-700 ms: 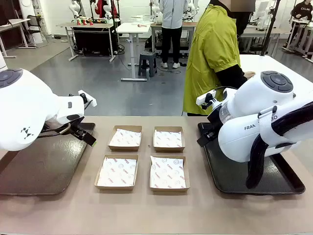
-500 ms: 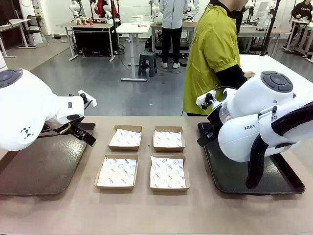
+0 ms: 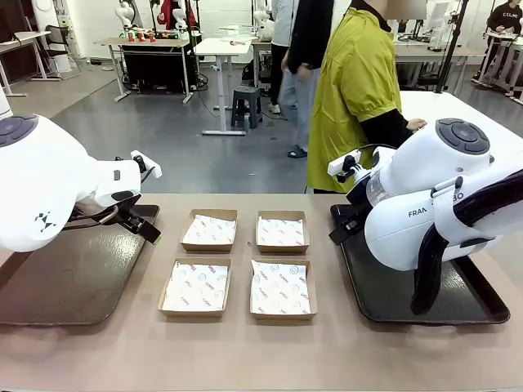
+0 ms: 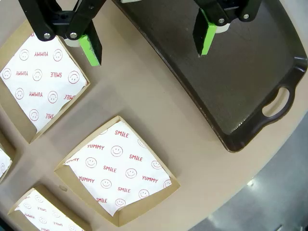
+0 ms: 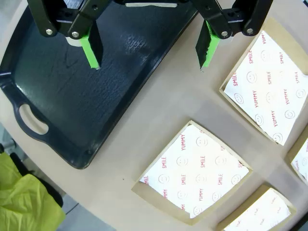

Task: Individually package the donuts and arrange them on the tray.
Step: Pick up one Paper togo box.

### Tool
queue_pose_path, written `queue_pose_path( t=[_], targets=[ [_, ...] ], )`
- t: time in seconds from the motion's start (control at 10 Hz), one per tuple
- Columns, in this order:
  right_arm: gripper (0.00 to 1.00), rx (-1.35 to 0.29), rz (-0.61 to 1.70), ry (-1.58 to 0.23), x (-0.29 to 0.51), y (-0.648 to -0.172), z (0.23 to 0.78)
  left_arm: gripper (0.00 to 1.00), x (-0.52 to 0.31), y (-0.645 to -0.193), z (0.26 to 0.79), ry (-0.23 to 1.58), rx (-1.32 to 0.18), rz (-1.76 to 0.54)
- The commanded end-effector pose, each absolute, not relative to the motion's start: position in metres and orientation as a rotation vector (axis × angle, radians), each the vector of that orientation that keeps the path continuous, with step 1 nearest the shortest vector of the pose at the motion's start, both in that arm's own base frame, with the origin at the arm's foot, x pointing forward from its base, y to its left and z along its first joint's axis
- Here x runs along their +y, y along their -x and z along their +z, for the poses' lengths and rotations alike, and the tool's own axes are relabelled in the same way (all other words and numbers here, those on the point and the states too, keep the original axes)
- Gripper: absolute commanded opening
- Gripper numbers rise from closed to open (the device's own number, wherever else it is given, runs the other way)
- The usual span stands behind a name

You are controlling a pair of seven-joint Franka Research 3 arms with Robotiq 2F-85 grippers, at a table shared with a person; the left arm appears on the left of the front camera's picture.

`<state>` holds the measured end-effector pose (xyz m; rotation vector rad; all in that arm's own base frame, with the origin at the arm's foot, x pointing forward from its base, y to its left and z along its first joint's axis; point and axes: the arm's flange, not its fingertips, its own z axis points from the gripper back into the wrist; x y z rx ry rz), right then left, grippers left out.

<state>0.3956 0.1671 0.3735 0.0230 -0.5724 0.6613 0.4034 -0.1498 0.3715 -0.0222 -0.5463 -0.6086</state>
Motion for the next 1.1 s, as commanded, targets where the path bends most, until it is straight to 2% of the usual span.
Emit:
queue_pose_path(
  t=[0.0, 0.4, 0.6, 0.8, 1.0],
  targets=[
    [1.0, -0.572, 0.661, -0.023, 0.167, -0.396, 0.373, 1.0, -0.15, -0.403, 0.371, 0.022, -0.547, -0.609],
    [1.0, -0.572, 0.661, -0.023, 0.167, -0.396, 0.373, 1.0, -0.15, -0.403, 0.372, 0.022, -0.546, -0.609],
    [1.0, -0.504, 0.643, 0.095, 0.145, -0.349, 0.385, 1.0, -0.124, -0.35, 0.373, 0.007, -0.494, -0.658],
    [1.0, -0.391, 0.627, 0.092, 0.107, -0.298, 0.403, 1.0, -0.096, -0.296, 0.38, 0.02, -0.397, -0.706],
    [1.0, -0.313, 0.648, 0.07, 0.087, -0.257, 0.412, 1.0, -0.08, -0.263, 0.383, 0.053, -0.302, -0.745]
  ],
)
